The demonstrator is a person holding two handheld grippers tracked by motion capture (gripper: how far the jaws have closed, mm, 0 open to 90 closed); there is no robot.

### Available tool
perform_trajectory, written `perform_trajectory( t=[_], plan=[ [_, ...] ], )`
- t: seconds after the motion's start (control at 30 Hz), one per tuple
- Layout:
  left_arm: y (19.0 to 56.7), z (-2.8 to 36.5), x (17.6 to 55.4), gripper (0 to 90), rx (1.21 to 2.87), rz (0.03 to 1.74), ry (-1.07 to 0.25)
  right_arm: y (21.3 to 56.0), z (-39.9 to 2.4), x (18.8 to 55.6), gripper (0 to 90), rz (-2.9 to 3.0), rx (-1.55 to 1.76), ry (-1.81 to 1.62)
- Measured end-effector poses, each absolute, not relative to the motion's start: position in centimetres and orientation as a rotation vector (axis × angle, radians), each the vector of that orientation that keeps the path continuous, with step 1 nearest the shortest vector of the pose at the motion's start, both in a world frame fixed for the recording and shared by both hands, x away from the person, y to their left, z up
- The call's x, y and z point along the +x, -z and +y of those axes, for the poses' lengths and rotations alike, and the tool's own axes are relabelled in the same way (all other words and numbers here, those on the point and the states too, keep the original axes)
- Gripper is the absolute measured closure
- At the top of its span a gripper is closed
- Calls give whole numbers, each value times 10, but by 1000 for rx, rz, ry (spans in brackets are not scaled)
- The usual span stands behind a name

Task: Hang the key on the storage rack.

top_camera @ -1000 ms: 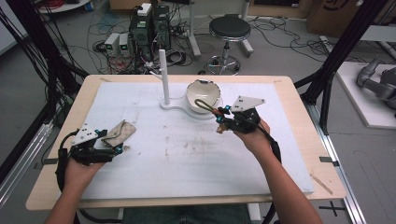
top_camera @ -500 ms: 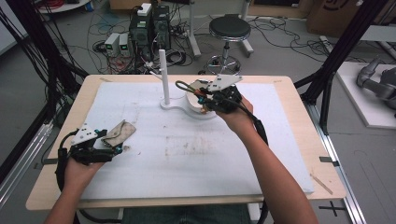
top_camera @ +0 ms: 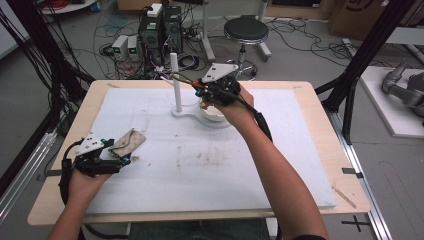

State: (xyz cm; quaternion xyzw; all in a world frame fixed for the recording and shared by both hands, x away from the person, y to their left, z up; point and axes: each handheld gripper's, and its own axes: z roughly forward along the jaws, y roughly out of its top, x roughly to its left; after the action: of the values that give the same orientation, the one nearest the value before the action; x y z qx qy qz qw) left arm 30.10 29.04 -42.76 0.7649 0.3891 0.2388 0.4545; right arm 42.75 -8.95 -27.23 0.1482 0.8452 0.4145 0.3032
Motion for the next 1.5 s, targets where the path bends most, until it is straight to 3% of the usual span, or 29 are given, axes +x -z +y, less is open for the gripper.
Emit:
perform_trajectory(
  t=[0.63, 0.73, 0.77, 0.9, 1.5],
  plan=[
    [428, 296, 298, 163, 1885, 969, -593, 284, -62, 451, 715, 2255, 403, -979],
    [428, 297, 298, 163, 1882, 973, -596, 286, -61, 452, 684, 2251, 417, -970],
    [428, 298, 298, 163, 1881, 975, -599, 287, -60, 453, 568, 2243, 440, -956],
    [429, 296, 298, 163, 1883, 975, -594, 286, -63, 449, 488, 2232, 463, -976],
    [428, 294, 297, 163, 1889, 963, -595, 304, -138, 406, 374, 2193, 592, -1128]
  ],
)
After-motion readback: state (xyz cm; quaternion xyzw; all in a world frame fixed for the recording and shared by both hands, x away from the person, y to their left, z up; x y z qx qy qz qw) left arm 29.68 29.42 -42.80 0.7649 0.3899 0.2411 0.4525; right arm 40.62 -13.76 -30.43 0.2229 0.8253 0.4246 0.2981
